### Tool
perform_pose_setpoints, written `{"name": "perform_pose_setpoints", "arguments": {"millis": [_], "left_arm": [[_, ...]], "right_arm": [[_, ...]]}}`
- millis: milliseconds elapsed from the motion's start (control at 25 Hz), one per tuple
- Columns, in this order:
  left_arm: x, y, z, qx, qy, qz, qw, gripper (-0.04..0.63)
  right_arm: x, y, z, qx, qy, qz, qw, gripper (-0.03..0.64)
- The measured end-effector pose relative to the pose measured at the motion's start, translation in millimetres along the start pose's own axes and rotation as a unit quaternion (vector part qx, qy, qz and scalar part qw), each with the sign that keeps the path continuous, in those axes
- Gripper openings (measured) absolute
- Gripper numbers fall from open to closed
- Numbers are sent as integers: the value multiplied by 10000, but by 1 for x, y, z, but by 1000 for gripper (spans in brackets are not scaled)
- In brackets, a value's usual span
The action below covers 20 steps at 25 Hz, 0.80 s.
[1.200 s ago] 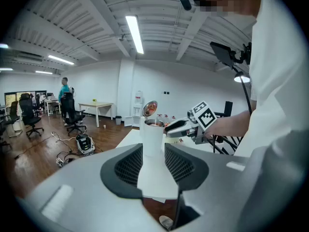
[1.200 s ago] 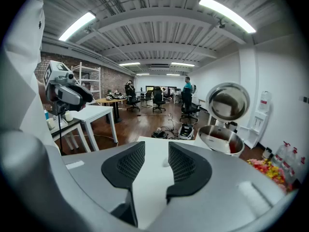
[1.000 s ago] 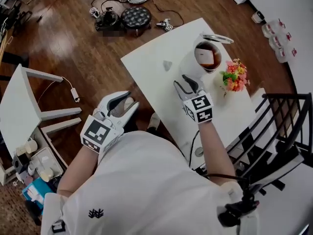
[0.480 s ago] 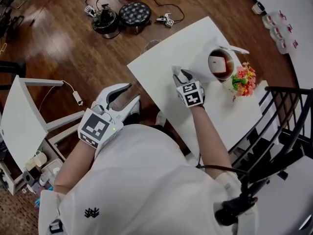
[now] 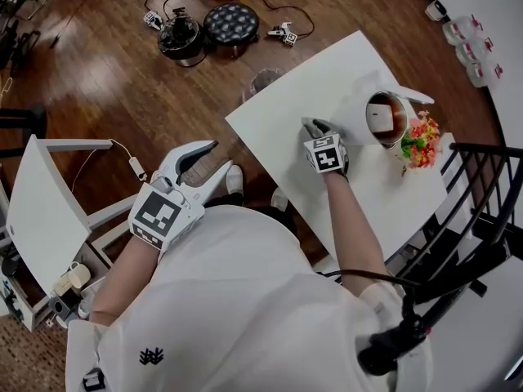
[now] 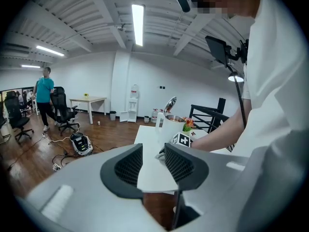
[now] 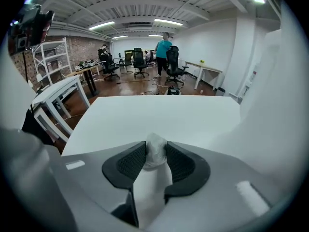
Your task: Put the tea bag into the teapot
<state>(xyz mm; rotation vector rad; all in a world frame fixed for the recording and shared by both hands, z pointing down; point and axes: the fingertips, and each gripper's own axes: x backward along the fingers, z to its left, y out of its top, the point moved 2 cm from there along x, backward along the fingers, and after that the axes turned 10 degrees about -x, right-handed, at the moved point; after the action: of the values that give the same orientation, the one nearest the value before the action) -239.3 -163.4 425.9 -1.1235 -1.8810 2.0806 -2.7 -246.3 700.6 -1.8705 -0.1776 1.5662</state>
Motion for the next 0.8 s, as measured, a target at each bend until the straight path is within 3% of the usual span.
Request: {"name": "perform_pose_setpoints", "arguments": {"millis": [320,800], "left_arm": [[0,-1,7,-42,-110,11,9999,127],[-16,11,-14,-140,-426,-182,9988,127]], "right_arm": [[3,3,-2,-104,-133,-14,9999,75],[64,22,11,-231,123,-386,9989,67]]}}
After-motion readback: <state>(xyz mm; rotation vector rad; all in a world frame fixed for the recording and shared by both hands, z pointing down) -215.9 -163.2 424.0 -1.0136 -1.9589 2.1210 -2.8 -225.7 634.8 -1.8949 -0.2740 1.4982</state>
